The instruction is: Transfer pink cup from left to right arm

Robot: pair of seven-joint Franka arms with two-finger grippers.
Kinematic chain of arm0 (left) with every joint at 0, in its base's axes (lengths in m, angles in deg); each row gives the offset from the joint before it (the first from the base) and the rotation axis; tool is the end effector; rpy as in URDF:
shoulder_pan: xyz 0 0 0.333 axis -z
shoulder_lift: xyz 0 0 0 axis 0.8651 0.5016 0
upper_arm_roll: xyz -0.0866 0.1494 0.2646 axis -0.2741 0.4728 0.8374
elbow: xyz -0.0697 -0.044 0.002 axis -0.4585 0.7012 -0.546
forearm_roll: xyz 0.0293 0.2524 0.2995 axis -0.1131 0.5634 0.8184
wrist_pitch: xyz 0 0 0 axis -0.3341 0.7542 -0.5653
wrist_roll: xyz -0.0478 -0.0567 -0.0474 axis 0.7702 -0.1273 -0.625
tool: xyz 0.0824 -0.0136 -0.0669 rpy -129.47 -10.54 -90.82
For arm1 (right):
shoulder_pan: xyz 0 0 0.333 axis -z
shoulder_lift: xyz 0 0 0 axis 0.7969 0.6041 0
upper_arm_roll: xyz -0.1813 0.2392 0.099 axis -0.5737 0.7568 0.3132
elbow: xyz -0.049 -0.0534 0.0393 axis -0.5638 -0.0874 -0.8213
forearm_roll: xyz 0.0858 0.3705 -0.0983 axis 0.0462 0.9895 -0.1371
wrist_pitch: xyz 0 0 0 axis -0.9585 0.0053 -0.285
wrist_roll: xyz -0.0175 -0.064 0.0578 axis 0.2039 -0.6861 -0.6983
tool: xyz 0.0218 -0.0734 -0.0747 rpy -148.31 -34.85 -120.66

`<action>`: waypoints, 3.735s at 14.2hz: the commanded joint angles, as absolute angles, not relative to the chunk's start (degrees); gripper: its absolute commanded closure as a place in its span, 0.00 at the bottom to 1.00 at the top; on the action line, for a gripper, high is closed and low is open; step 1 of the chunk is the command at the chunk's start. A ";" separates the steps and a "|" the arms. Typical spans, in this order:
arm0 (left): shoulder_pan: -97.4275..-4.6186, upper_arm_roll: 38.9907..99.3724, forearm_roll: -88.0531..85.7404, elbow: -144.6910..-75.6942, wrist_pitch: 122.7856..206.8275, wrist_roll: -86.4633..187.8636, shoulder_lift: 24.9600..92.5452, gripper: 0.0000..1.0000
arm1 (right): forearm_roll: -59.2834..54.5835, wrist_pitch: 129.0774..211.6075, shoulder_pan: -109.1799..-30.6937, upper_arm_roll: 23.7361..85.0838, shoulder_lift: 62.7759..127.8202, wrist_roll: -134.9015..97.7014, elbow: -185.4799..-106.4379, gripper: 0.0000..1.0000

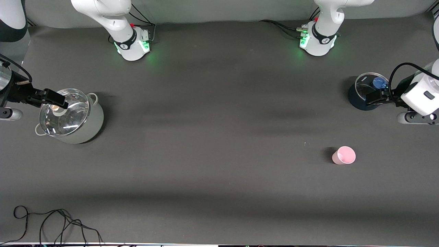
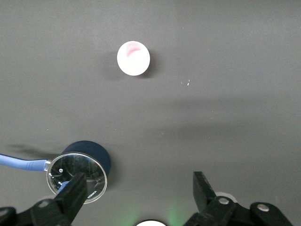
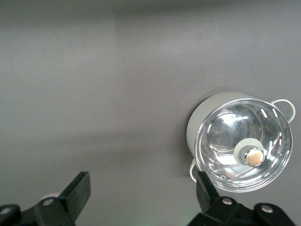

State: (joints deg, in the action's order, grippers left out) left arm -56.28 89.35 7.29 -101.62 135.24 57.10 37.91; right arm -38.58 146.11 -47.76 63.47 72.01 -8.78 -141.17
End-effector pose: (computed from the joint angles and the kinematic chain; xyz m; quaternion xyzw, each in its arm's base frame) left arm 0.5699 -0.0186 0.5659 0.9972 -0.0141 -0.0734 0.0022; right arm 0.5549 -0.0129 0.5911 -0.9981 0.0548 0.0273 0.0055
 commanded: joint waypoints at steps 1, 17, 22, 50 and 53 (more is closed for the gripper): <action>-55.24 90.14 7.66 -100.30 134.57 57.50 38.32 0.00 | -38.76 145.43 -48.09 63.37 71.84 -8.65 -140.89 0.01; -55.24 90.14 7.31 -100.30 134.66 57.50 38.32 0.00 | -38.76 145.25 -47.65 63.29 72.27 -8.73 -140.10 0.01; -55.33 90.23 7.31 -100.30 134.66 57.50 38.23 0.00 | -38.76 145.25 -47.65 63.29 72.36 -8.73 -140.10 0.01; -70.78 90.32 -0.14 -96.35 143.62 99.74 50.61 0.00 | -38.76 145.16 -47.48 63.29 72.27 -8.73 -140.10 0.01; -75.71 90.32 -6.99 -96.08 148.34 114.15 55.00 0.00 | -38.76 145.07 -47.48 63.29 72.27 -8.73 -140.10 0.01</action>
